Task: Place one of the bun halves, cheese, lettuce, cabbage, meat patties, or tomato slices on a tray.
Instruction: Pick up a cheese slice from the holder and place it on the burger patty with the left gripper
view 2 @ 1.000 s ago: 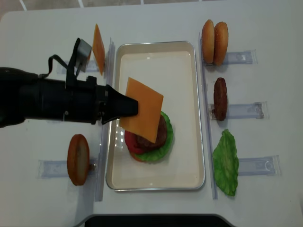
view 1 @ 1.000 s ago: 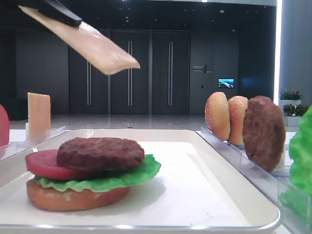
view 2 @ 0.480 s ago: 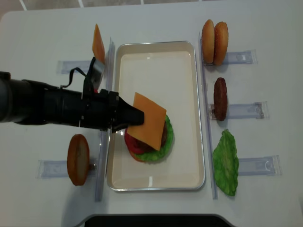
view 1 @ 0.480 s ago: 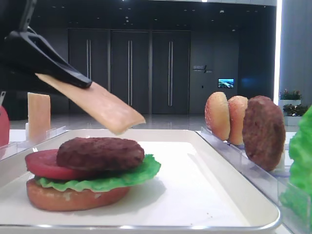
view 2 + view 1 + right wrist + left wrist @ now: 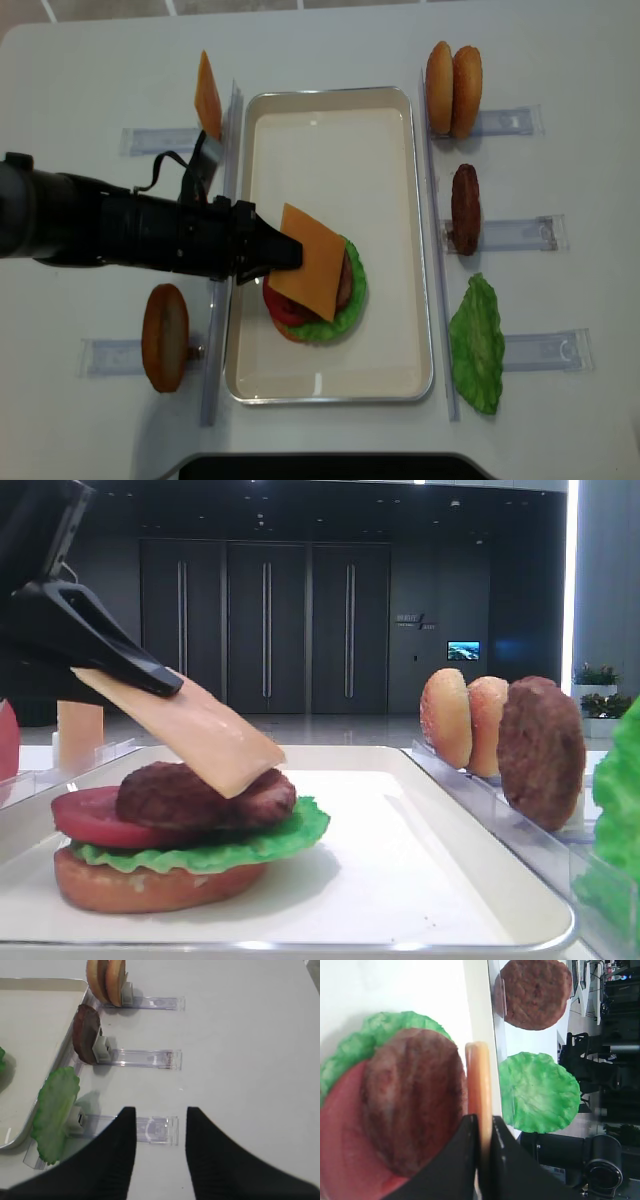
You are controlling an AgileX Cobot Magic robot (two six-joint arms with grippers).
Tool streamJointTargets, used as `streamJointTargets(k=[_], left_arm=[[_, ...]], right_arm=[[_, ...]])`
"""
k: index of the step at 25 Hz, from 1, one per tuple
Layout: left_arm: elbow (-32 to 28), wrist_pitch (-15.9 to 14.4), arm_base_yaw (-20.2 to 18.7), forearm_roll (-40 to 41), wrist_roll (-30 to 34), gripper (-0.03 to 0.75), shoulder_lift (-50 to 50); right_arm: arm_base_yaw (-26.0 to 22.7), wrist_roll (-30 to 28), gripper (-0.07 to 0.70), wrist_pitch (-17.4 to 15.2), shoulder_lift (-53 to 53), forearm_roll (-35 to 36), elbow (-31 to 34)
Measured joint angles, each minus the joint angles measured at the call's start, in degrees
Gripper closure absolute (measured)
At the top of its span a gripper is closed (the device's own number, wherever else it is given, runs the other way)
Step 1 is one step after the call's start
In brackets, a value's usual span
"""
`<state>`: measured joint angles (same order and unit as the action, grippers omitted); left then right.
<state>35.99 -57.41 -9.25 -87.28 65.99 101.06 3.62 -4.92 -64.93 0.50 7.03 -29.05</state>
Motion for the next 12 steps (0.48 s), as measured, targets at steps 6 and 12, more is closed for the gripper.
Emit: streamJointTargets(k=[6,12], left_arm=[[0.0,0.0,0.0,-0.1,-0.1,0.686,0.0],[0.0,1.4,0.0,-0.1,-1.1,0.683,0.0]], right_arm=[[0.0,0.0,0.393,0.0,0.0,0.0,0.0],[0.0,0.0,0.393,0.0,0.0,0.0,0.0]])
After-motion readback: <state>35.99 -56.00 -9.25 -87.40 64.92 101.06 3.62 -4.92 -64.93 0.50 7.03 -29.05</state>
